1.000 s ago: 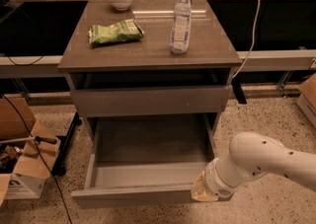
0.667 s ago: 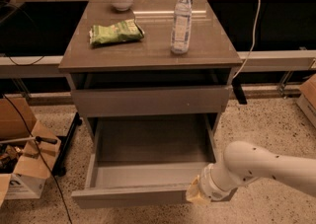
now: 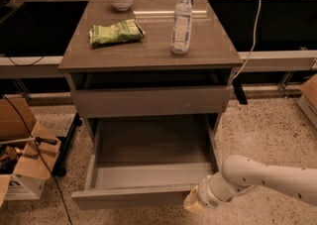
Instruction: Close middle drawer
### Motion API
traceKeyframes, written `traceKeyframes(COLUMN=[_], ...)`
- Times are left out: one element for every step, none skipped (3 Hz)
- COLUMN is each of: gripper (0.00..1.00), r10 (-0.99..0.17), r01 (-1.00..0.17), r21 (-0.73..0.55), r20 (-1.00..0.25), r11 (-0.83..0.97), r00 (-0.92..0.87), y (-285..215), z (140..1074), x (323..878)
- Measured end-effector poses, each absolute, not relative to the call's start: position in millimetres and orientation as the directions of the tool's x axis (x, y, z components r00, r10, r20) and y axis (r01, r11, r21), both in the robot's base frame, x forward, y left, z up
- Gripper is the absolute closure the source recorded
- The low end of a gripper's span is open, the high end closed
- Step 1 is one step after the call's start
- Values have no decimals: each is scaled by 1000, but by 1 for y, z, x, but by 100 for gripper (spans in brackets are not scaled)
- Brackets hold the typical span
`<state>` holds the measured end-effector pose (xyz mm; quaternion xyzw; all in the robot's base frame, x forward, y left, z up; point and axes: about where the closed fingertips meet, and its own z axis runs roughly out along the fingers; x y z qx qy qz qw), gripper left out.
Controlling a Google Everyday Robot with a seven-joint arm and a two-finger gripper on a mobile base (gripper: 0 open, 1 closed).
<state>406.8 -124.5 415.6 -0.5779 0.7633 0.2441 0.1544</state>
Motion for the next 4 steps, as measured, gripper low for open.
traceKeyframes(gripper=[100, 100, 100, 100], r10=[-782, -782, -759, -746], r01=[-952, -952, -961, -967], r21=[212, 212, 171, 124], r20=[-545, -545, -591, -617], r11=[221, 221, 216, 223], r00=[-303, -303, -275, -251], y=[-120, -120, -113, -113], z=[392, 392, 394, 397], x=[414, 413, 444, 473])
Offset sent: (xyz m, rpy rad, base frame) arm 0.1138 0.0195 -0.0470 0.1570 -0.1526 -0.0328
